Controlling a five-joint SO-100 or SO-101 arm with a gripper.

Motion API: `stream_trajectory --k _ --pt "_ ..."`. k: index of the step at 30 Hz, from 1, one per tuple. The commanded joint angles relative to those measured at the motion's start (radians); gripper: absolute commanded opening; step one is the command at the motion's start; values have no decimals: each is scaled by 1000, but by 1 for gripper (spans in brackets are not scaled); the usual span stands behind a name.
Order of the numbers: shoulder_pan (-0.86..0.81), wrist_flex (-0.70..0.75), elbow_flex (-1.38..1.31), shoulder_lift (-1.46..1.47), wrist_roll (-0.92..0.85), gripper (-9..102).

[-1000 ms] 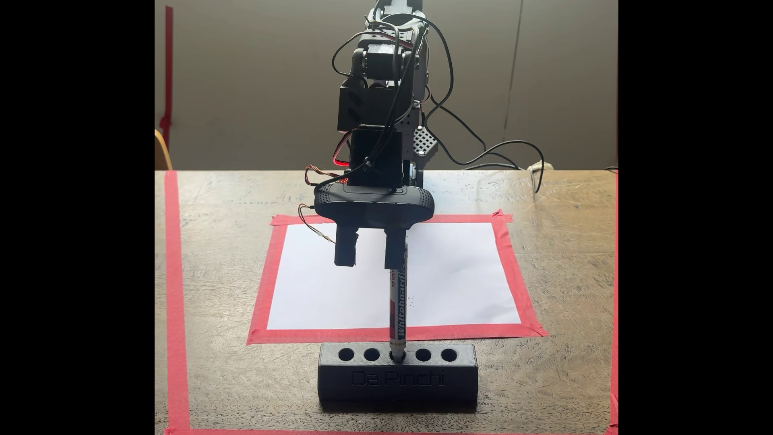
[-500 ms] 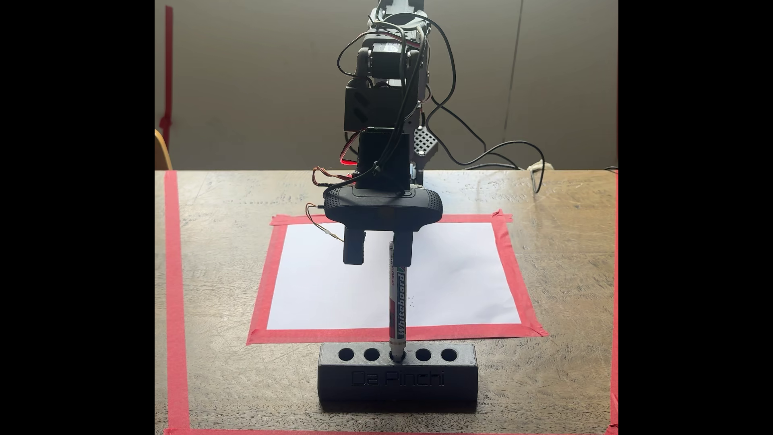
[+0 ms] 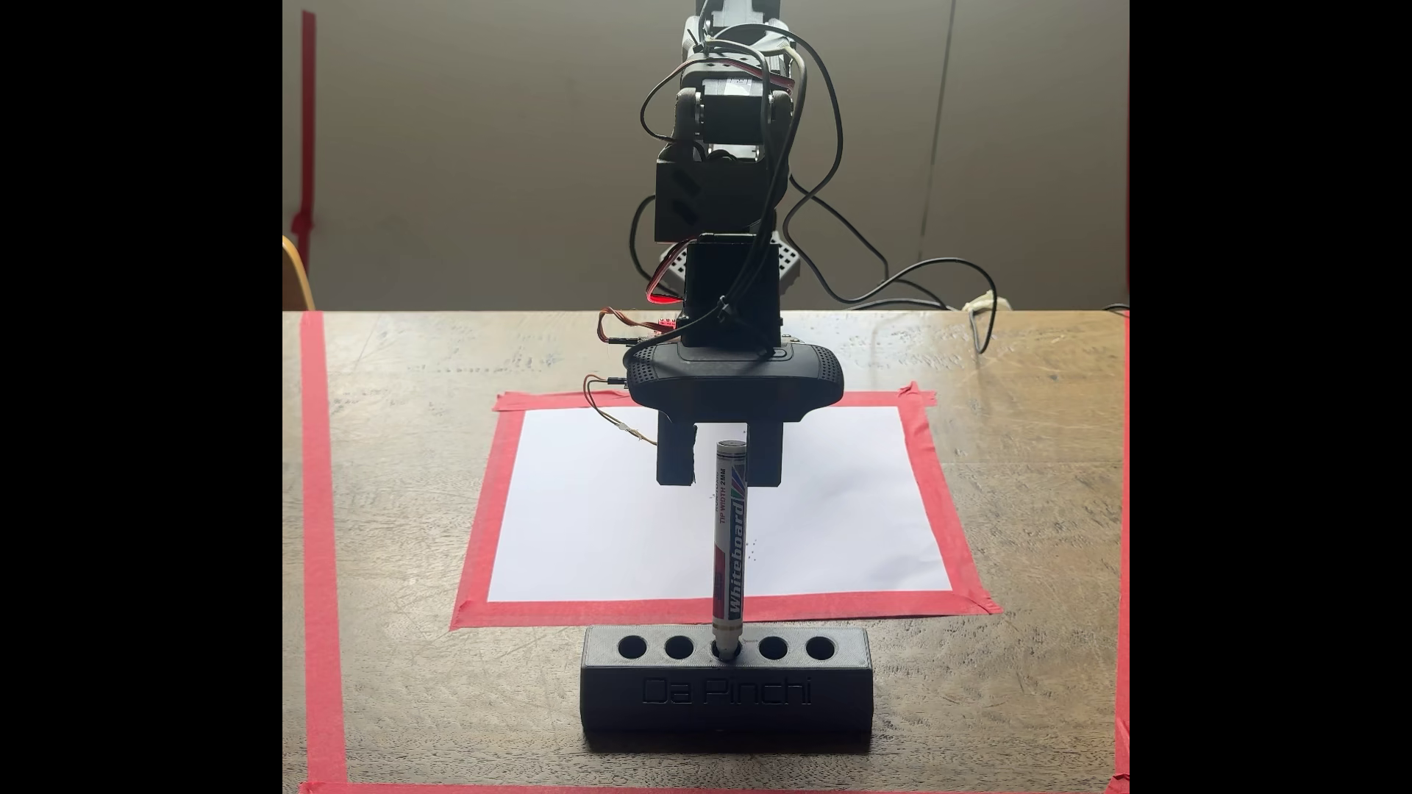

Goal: Pick up a pen

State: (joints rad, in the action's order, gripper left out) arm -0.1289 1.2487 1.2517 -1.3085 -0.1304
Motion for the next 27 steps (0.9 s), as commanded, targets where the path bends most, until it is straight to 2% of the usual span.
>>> stream_trajectory --k 1,27 --pt "-8 5 -72 -37 5 102" --pt "-21 67 -60 -37 2 102"
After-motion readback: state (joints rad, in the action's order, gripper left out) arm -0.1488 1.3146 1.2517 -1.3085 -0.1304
